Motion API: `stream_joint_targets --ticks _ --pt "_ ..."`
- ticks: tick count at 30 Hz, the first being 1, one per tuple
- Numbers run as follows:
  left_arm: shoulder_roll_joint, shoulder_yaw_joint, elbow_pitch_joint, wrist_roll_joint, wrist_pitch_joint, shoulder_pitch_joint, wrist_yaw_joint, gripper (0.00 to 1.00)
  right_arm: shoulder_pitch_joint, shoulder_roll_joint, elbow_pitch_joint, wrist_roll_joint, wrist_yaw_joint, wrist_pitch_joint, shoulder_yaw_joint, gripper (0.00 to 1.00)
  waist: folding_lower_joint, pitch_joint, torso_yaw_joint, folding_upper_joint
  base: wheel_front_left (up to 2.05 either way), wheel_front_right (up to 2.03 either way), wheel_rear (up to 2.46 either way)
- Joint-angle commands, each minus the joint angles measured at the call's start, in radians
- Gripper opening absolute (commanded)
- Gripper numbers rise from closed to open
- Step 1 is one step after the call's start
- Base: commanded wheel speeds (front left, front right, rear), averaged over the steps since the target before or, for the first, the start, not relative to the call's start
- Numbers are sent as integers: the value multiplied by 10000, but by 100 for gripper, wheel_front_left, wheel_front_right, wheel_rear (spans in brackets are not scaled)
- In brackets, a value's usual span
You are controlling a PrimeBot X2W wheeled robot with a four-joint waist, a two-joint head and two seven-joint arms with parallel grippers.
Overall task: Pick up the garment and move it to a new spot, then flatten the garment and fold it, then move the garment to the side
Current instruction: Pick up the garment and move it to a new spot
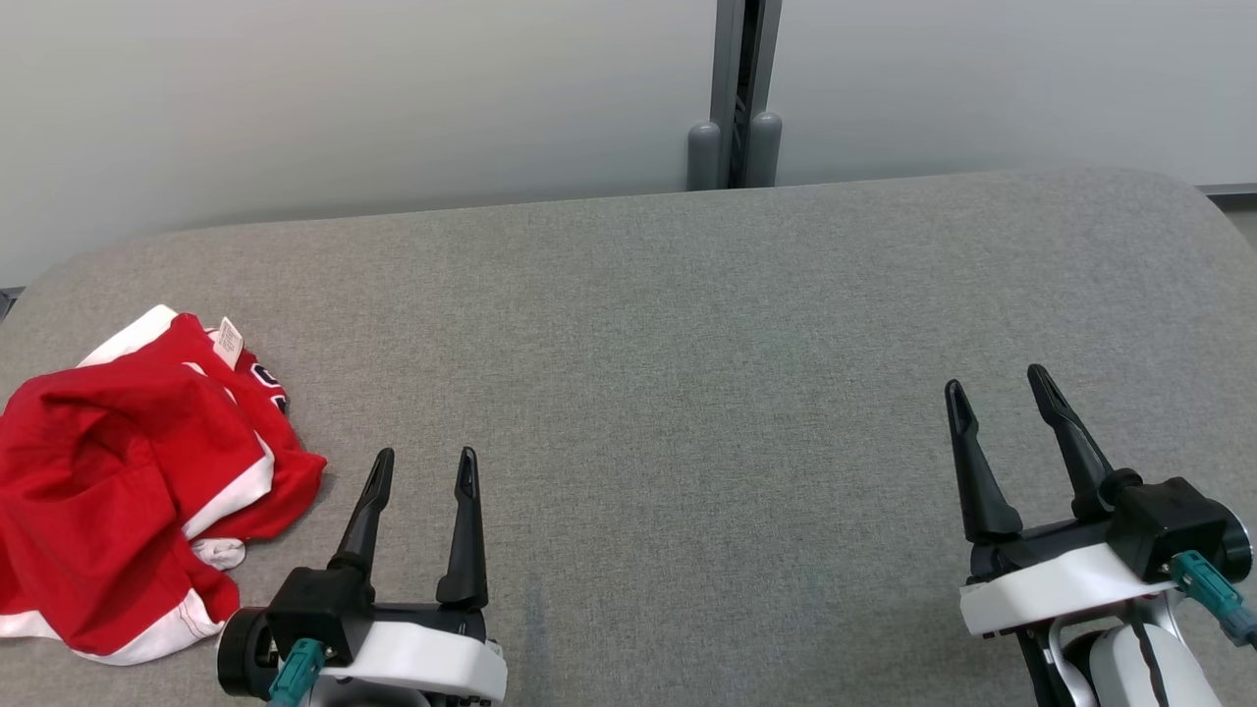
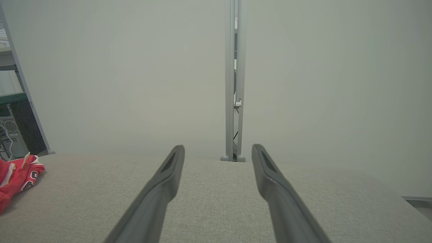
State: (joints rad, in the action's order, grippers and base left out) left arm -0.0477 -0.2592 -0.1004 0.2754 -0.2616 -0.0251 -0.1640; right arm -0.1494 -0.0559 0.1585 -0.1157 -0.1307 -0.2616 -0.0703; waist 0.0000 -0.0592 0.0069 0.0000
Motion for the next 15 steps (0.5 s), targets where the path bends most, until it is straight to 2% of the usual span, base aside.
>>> stream_joint_targets --ticks 1,15 --pt "-48 3 1 -51 -45 -81 11 100 -35 -3 25 -34 0 -55 29 100 0 -1 -7 0 0 0 0" --pt "-48 -96 48 -109 -45 -166 -23 100 -24 1 -29 -46 0 -55 -13 100 0 -29 134 0 0 0 0"
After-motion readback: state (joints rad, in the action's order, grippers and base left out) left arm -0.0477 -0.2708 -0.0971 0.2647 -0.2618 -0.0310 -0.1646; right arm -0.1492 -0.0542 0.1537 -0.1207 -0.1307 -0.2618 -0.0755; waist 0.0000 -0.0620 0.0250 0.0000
